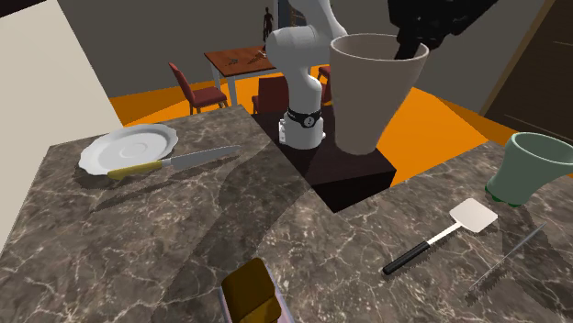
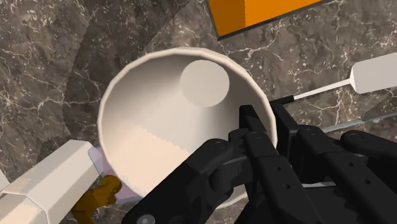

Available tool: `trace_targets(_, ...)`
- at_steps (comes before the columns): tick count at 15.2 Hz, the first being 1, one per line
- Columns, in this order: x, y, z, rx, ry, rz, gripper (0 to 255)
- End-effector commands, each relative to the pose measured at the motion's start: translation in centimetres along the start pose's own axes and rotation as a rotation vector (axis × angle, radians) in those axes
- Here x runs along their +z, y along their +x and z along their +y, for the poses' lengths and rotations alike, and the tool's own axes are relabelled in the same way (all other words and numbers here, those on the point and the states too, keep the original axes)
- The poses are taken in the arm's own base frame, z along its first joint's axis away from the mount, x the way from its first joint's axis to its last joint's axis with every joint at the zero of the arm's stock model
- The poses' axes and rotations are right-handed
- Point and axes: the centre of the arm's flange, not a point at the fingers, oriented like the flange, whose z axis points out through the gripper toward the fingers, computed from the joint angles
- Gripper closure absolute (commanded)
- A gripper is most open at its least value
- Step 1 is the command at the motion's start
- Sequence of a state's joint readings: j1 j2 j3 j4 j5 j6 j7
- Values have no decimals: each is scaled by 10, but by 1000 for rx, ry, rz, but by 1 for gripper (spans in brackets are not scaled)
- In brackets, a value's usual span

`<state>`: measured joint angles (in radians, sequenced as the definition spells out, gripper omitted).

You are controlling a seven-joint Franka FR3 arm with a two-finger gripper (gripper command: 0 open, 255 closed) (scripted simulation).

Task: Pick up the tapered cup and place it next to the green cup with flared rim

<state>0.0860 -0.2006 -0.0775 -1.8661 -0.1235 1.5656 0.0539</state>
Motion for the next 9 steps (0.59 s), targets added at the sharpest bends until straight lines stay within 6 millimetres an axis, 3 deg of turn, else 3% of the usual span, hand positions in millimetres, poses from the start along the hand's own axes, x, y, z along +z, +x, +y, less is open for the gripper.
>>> trace_targets(1,-4,-4,-25,2,0,0,255)
trace_targets(9,-14,-18,-129,2,0,0,255)
